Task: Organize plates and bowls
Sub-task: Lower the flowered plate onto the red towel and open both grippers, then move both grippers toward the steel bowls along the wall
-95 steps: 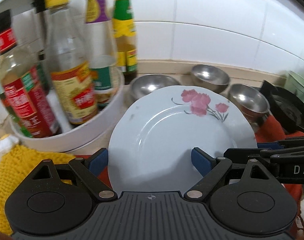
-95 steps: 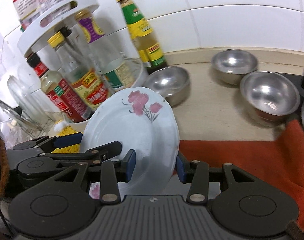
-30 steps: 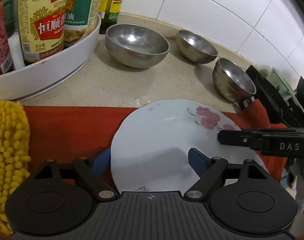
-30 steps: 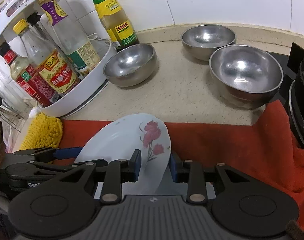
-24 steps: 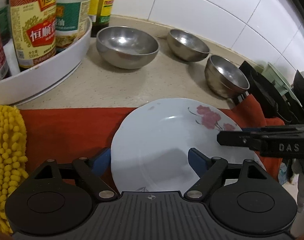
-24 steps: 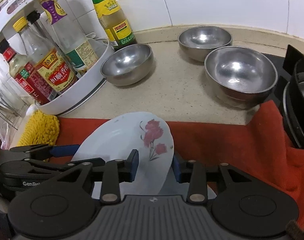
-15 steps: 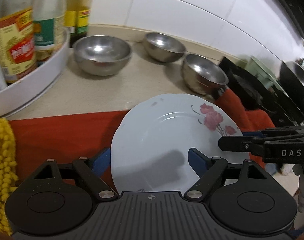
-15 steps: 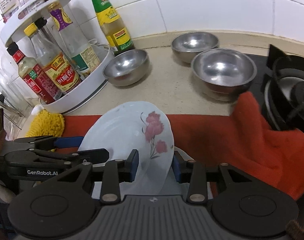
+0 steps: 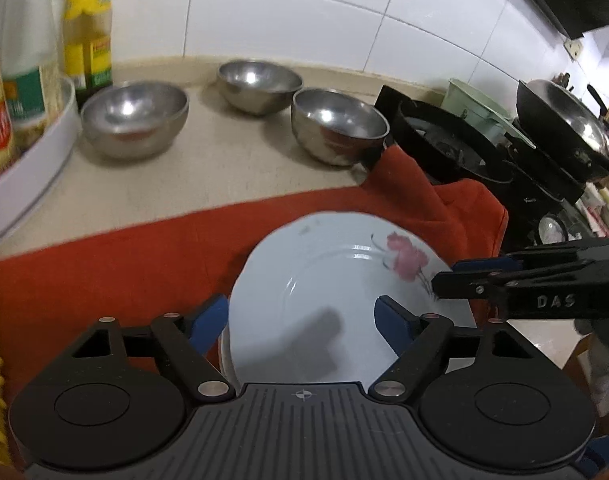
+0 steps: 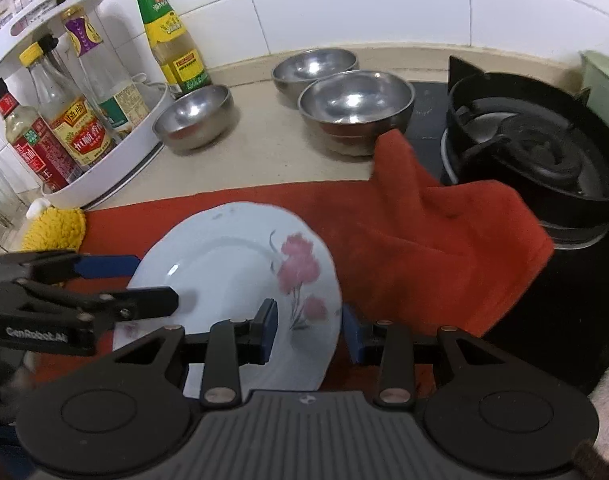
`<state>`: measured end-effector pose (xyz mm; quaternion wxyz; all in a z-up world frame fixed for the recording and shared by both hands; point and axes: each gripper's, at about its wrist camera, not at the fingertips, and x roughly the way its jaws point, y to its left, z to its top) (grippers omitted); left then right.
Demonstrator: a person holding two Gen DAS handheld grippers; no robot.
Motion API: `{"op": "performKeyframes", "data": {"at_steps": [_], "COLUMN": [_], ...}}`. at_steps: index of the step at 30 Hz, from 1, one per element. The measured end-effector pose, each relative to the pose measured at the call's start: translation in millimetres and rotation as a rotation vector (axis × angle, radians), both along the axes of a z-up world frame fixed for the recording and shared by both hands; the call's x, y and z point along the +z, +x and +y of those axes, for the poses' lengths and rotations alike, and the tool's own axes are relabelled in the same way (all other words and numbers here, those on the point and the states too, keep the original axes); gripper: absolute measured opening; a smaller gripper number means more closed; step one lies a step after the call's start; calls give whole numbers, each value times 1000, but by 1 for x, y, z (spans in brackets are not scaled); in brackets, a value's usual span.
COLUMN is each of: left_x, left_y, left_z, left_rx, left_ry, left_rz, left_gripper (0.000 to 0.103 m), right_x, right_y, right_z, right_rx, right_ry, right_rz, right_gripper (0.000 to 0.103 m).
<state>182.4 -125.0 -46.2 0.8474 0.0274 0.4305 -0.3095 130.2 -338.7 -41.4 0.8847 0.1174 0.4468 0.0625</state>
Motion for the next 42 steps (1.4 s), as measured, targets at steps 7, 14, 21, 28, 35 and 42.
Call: {"op": "performKeyframes", "data": {"at_steps": [7,14,21,28,35,42], "left_x": [-5,-22,-22,-19,-16,-6], "left_y": [-5,-5,-8,-12,4,12], "left_z": [-1,-5,-14,0,35,62], "left_rx": [44,70,135,208,325,309], "left_ry": [48,75,113,124,136,88], "left_rz": [4,80,66,95,106,92], "left_gripper": [89,90,92,92,92,86], "right_x": [-12,-29,-32,-32,-31,-26], "right_y": [-3,3,5,19,42,61], "right_z": [-9,-4,-4,3,37,44], "right_rx": [-10,44,69,99,178,225], "right_ry": [27,136,149,165,191,180], "right_rz": [25,59,46,45,51,50], "right_gripper": [34,44,44,44,44,44]}}
